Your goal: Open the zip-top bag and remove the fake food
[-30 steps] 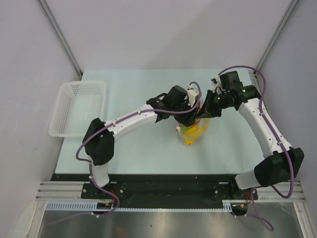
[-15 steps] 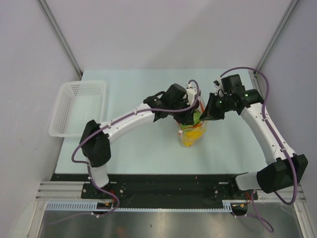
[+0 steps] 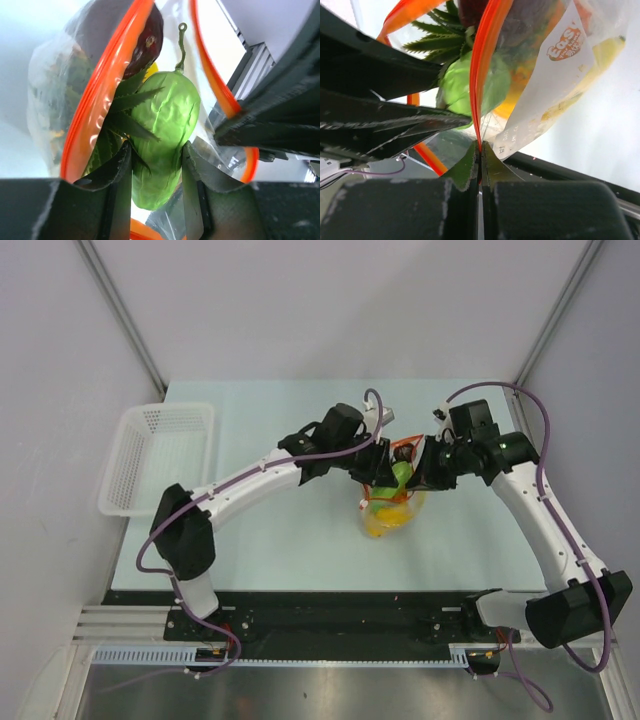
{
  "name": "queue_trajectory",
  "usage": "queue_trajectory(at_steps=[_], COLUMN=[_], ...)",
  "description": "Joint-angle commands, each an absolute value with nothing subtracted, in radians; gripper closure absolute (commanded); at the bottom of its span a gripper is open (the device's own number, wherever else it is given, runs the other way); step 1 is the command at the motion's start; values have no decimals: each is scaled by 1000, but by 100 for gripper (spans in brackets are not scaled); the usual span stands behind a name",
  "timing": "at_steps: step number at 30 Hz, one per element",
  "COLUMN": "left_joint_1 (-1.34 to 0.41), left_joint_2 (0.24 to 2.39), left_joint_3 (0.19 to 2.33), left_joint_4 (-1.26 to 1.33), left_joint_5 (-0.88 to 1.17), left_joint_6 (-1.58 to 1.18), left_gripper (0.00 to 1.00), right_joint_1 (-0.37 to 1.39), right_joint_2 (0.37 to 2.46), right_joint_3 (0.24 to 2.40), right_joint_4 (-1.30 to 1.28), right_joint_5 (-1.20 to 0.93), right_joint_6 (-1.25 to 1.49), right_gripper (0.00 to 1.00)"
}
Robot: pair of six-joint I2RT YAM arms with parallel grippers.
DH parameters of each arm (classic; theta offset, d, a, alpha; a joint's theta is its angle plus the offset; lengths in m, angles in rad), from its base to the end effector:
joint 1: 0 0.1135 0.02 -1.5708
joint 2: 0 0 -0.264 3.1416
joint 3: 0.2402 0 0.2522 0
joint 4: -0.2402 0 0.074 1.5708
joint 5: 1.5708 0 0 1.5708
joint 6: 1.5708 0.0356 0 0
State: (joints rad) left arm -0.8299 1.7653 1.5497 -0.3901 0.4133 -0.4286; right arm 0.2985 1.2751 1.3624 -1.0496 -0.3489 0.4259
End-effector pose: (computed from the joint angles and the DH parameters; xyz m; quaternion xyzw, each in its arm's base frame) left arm 0.2667 -0.3128 0.3180 0.2661 0.8306 -0.4142 0.2602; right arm 0.2290 0.0832 0.3590 0.0079 0.9410 0.2594 0.2172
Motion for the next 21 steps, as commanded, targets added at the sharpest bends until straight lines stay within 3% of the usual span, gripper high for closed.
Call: queue_trajectory(at_steps=[1,8,16,21], left_joint_1=[-851,-882,-942,-948], left_joint_2=[1778,1775,1744,1752], left_joint_3=[1558,1566,1572,1555], left_joint_4=[-343,-419,-525,-532], left_joint_5=[391,299,174,160], left_joint_6=[-440,-387,-284,-267], left_gripper=[90,42,37,43], right_joint_1=[310,310,304,304], right_joint_2=[1244,1256,1269,1270], right_joint_3=[1348,1354,1355,1345], right_joint_4=[-1029,-1040,-1039,-1028], right_joint_5=[-365,-360,-370,-373], right_joint_6=[451,443,445,459], right_gripper=[100,100,100,100])
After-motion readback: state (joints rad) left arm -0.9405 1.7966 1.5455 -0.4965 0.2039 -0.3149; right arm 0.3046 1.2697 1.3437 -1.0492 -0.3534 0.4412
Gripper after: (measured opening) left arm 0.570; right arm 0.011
